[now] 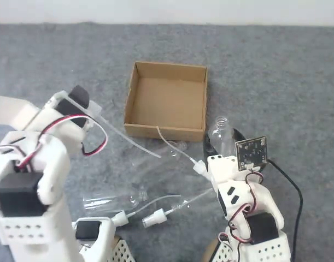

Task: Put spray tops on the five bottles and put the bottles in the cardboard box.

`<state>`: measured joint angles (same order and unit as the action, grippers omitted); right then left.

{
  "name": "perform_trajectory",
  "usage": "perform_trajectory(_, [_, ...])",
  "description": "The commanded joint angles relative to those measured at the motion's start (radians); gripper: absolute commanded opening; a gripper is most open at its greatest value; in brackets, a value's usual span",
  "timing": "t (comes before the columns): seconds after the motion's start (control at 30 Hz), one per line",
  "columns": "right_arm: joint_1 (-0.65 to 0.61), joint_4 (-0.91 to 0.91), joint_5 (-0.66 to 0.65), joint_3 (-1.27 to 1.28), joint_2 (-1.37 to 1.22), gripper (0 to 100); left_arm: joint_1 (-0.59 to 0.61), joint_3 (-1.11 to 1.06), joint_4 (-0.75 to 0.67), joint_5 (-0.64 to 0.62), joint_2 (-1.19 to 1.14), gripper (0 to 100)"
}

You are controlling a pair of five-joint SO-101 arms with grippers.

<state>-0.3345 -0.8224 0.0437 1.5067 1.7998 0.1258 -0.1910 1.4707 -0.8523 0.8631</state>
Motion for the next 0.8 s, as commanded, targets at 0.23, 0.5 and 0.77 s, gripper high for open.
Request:
perform_trajectory(0.23, [-0.005, -0.114, -0.003, -0.15, 0.015, 11.7, -0.072, 0.007, -0.158, -0.021, 0.048, 1])
perform_trajectory(0.5, [-0.007, -0.117, -0.15, -0.155, 0.015, 11.7, -0.196, 0.007, -0.229, -0.015, 0.08, 1])
perform_trajectory(0.77, [-0.071, -0.133, -0.192, -0.16, 0.015, 11.7, -0.236, -0.039, -0.298, -0.021, 0.083, 1])
